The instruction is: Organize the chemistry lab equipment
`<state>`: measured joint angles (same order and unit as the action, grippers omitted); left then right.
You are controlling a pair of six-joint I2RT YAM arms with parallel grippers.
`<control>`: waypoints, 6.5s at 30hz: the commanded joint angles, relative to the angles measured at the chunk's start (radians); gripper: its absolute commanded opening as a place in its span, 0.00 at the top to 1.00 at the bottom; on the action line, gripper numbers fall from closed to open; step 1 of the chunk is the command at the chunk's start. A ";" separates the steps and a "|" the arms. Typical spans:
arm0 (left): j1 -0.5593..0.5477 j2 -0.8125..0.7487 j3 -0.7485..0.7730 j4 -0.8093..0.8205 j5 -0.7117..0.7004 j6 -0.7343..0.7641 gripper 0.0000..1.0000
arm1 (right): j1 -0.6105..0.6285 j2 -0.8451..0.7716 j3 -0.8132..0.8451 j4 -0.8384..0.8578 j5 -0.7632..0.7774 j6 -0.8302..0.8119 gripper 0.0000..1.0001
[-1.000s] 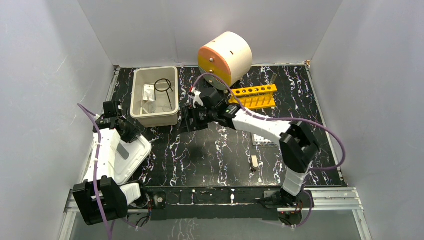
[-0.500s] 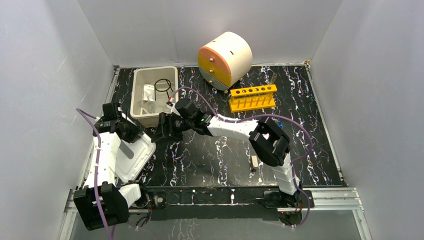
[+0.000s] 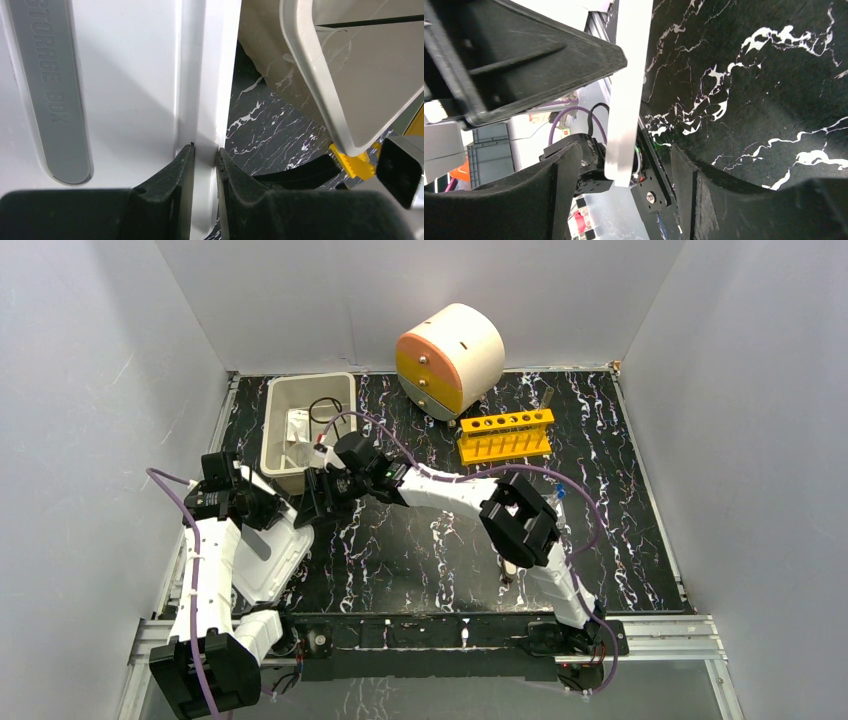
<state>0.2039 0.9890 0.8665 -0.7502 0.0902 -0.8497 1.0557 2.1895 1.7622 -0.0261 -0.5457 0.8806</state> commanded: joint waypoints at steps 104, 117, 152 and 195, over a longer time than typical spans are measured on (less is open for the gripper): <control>0.081 0.430 0.526 0.154 0.031 0.228 0.02 | -0.312 -0.126 -0.155 0.556 0.188 0.722 0.84; 0.081 0.467 0.479 0.192 0.106 0.271 0.02 | -0.296 -0.166 -0.102 0.245 0.188 0.540 0.39; 0.081 0.538 0.439 0.141 0.055 0.316 0.07 | -0.295 -0.068 0.215 -0.422 0.256 0.073 0.29; 0.081 0.531 0.540 0.089 0.043 0.346 0.13 | -0.282 0.089 0.375 -0.362 0.232 0.030 0.76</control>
<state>0.2825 1.5448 1.3907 -0.6369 0.1448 -0.5167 0.7673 2.2555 2.0659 -0.3874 -0.3580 0.9382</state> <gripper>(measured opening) 0.891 0.249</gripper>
